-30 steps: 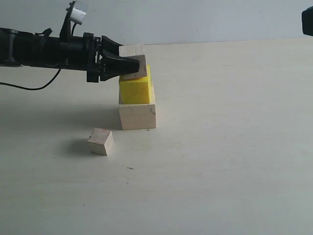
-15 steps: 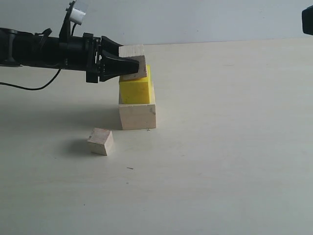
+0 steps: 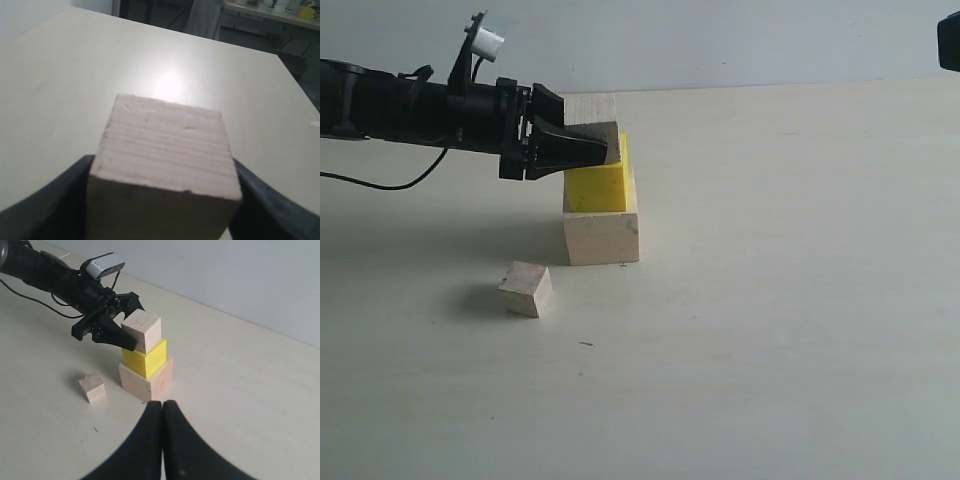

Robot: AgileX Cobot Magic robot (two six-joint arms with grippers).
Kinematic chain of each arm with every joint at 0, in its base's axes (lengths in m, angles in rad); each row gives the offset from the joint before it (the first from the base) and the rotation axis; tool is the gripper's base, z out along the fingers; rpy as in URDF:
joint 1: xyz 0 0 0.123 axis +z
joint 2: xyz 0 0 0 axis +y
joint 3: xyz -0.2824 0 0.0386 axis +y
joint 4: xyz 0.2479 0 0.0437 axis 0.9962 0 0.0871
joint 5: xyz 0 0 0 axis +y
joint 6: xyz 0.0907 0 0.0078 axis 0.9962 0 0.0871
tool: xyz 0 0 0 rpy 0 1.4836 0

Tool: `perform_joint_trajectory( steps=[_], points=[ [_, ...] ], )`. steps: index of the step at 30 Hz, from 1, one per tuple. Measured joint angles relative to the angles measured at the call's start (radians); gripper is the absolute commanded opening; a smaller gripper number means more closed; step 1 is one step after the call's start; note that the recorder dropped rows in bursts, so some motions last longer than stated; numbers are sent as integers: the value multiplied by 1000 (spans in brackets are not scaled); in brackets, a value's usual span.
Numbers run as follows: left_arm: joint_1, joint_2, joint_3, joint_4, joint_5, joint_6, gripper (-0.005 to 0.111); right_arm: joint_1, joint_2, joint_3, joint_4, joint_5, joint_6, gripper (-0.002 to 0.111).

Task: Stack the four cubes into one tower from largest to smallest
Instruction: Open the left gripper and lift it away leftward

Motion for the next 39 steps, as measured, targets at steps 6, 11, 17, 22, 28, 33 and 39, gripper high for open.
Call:
perform_joint_trajectory(
  steps=[6,11,17,22,28,33,39],
  points=[
    [0,0,0,-4,0,-4,67,0,0,0,0,0,0,0],
    [0,0,0,-6,0,-12,75,0,0,0,0,0,0,0],
    [0,0,0,-15,-2,-20,74,0,0,0,0,0,0,0],
    [0,-4,0,-15,-9,-22,74,0,0,0,0,0,0,0],
    [0,-15,2,-11,-20,-22,74,0,0,0,0,0,0,0],
    [0,-33,2,-17,-20,-20,74,0,0,0,0,0,0,0],
    [2,-51,2,-31,-20,-13,74,0,0,0,0,0,0,0]
  ],
)
